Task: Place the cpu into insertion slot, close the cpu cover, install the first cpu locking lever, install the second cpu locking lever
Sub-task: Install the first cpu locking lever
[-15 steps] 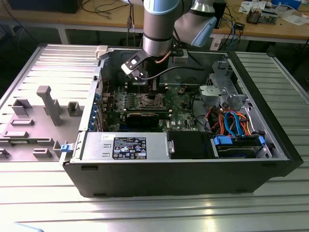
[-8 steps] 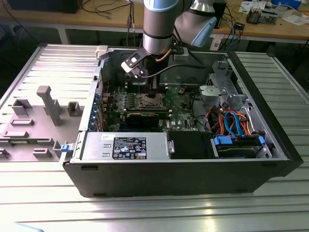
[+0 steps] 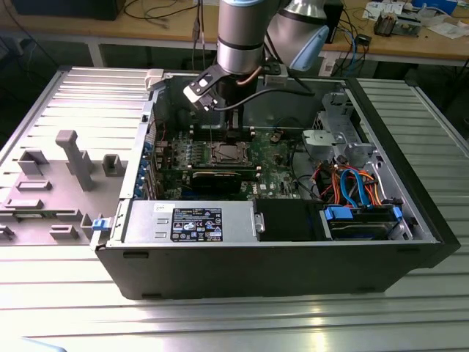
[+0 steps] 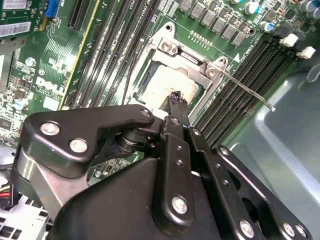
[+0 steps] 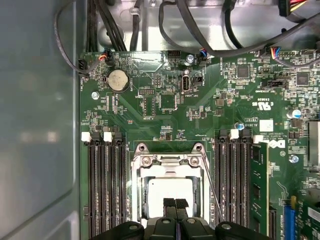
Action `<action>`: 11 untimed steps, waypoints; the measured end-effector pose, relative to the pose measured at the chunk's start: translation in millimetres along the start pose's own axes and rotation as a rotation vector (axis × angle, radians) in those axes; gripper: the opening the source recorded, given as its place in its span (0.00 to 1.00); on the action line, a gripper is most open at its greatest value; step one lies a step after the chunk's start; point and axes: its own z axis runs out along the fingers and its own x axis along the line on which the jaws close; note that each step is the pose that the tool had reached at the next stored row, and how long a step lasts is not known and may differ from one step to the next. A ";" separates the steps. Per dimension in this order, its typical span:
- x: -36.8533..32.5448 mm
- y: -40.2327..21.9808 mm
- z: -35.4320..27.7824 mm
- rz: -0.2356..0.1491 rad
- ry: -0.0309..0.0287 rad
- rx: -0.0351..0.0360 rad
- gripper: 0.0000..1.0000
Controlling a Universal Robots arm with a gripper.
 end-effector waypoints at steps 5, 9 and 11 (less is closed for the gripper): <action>0.0 -0.1 -11.5 0.000 -0.0006 0.0000 0.11; 0.0 -0.2 -18.8 0.000 -0.0012 -0.0001 0.11; 0.0 -0.3 -22.1 0.000 -0.0014 -0.0001 0.11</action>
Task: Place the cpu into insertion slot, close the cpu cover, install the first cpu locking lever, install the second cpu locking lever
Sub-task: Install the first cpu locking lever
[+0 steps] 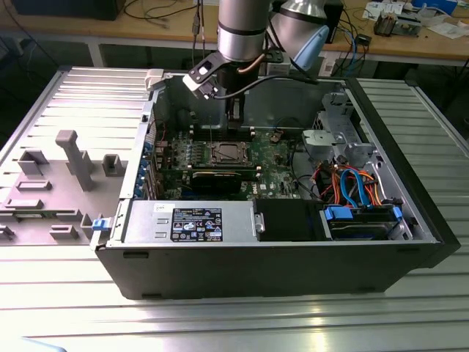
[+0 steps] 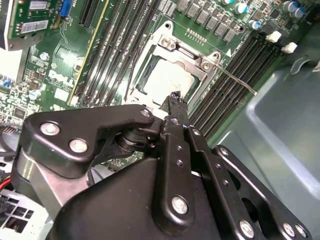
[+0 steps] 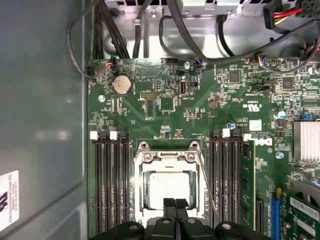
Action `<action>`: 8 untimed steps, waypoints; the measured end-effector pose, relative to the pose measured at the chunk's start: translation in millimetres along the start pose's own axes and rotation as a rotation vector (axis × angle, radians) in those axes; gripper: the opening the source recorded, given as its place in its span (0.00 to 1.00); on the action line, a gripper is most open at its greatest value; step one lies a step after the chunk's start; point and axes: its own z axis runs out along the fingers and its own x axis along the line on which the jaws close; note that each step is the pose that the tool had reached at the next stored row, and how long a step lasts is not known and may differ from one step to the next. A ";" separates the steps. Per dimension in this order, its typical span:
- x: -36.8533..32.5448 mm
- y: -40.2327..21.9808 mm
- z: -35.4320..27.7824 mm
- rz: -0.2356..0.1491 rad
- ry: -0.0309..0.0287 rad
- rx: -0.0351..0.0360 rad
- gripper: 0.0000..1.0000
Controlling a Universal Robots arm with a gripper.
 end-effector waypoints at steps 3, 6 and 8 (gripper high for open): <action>0.0 -0.1 -7.9 0.000 0.0001 -0.0001 0.11; 0.0 -0.2 -11.6 0.000 0.0000 0.0000 0.11; 0.0 -0.1 -12.0 0.000 -0.0029 -0.0001 0.11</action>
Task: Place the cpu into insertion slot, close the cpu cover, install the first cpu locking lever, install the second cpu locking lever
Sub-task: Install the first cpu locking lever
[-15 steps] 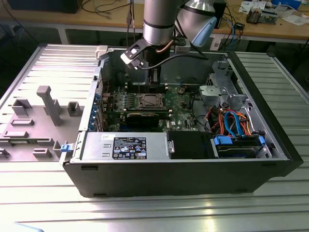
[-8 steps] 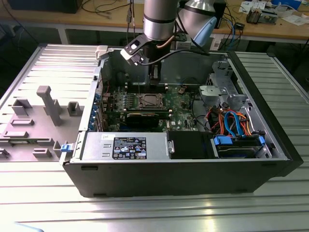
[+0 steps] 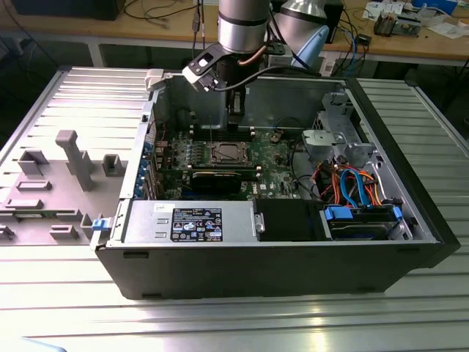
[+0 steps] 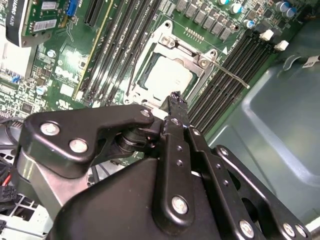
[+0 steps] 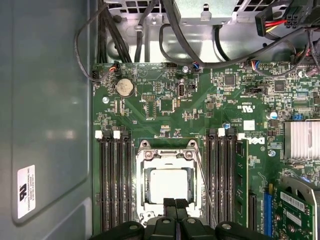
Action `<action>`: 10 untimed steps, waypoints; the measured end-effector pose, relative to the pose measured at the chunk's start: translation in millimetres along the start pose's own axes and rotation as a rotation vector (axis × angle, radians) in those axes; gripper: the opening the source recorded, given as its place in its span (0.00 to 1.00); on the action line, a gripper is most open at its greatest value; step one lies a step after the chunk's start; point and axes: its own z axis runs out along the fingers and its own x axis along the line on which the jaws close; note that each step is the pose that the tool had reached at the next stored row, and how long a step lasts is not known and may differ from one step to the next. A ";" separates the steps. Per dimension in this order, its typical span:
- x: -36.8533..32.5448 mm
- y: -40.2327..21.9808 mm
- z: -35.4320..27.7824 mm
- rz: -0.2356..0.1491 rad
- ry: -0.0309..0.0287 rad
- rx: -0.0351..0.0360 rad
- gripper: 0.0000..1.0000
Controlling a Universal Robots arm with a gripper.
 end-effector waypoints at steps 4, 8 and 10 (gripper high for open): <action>0.0 0.0 -0.1 0.000 -0.0011 0.0000 0.11; 0.0 0.0 -0.1 0.000 -0.0018 0.0001 0.11; 0.0 0.0 -0.1 0.000 -0.0022 0.0001 0.11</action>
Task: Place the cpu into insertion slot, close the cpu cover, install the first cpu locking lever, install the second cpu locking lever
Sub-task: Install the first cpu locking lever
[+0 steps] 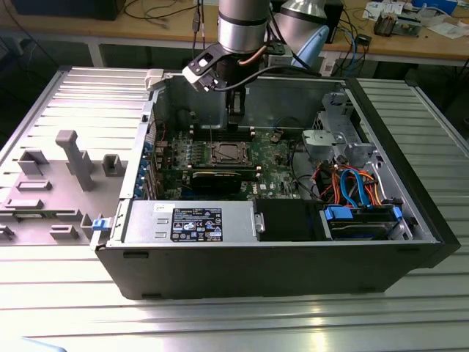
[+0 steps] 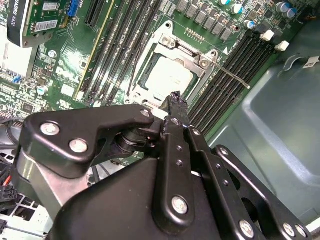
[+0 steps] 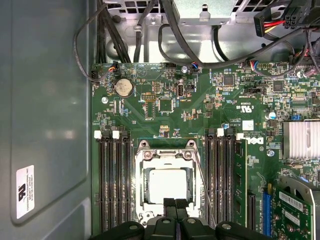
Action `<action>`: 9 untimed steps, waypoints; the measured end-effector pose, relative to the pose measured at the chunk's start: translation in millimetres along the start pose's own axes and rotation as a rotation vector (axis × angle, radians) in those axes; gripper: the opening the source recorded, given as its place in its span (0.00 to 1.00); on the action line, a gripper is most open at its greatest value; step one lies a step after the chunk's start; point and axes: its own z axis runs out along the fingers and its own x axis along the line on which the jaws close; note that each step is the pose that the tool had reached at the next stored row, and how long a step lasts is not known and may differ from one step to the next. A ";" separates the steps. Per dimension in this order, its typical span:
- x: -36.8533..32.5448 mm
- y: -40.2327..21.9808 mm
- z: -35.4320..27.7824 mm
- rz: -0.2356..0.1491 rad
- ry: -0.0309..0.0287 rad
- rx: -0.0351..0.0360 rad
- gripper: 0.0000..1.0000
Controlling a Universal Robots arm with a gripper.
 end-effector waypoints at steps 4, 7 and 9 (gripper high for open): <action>0.0 0.0 0.0 -0.012 -0.0008 -0.0001 0.11; 0.0 0.0 0.0 -0.026 -0.0010 -0.0003 0.11; 0.0 0.0 0.0 -0.042 -0.0011 -0.0013 0.11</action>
